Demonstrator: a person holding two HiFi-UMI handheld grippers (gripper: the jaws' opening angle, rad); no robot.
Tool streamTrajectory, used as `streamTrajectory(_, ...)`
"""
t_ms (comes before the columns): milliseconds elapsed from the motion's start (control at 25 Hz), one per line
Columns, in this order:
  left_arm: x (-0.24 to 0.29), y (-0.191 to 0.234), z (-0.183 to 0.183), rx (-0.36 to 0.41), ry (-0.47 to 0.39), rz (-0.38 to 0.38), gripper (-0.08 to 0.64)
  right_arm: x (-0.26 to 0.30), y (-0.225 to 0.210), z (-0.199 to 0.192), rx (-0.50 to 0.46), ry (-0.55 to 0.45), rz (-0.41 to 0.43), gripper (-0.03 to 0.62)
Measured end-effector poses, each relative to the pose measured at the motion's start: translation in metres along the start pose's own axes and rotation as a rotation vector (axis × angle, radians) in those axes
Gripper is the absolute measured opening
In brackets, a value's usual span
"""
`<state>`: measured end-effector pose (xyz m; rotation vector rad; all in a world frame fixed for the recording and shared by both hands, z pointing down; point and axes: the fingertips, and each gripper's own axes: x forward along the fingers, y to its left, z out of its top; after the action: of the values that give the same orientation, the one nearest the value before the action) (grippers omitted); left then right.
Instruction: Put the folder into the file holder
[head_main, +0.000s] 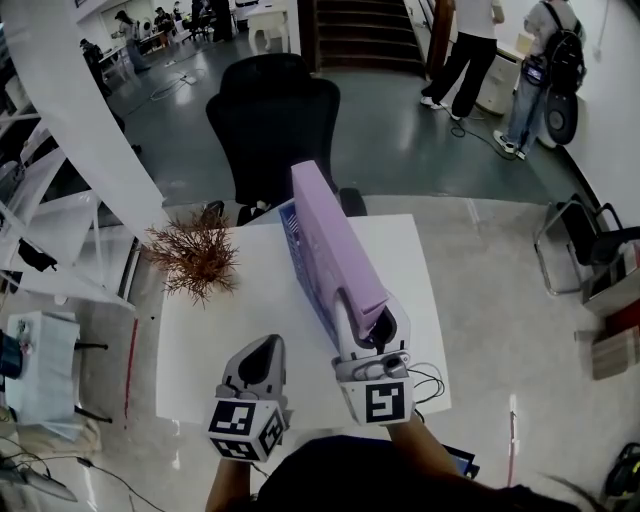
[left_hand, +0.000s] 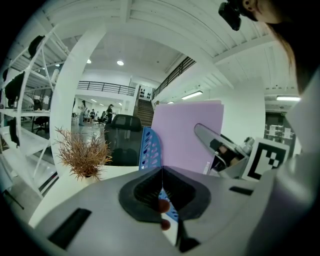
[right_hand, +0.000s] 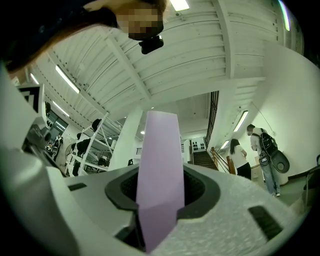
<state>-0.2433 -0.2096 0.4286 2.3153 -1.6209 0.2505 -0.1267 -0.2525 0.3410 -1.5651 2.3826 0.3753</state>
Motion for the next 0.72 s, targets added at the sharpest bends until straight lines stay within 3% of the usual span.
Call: streamTrajectory(720,0.002,-0.010,-0.002,0.018,-0.008,-0.010,0.006,-0.008,-0.007,-0.040,0.033,0.097,-0.009,0.141)
